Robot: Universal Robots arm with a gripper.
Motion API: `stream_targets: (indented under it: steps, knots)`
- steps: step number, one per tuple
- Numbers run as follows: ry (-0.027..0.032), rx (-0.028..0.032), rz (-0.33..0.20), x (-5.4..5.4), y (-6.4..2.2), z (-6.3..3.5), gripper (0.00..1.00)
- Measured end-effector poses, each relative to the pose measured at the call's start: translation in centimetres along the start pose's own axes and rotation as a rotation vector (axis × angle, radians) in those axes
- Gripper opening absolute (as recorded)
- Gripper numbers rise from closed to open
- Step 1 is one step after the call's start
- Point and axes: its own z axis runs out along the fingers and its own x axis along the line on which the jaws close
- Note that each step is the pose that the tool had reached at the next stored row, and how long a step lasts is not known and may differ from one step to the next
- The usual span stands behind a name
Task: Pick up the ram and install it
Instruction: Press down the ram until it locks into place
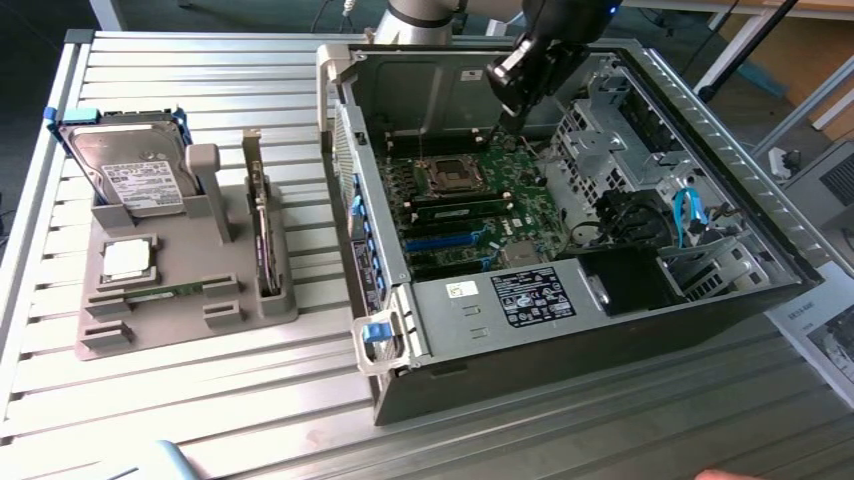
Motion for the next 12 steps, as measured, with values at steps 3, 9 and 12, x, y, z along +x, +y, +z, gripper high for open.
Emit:
stream_targets:
  steps: [3,9,12]
  knots:
    - [-0.0020,0.0007,0.062,0.00,0.00,0.00,0.10]
    - [-0.0050,0.0025,0.170,0.00,0.00,0.00,0.10]
    - [-0.0069,0.0035,0.234,0.00,0.00,0.00,0.10]
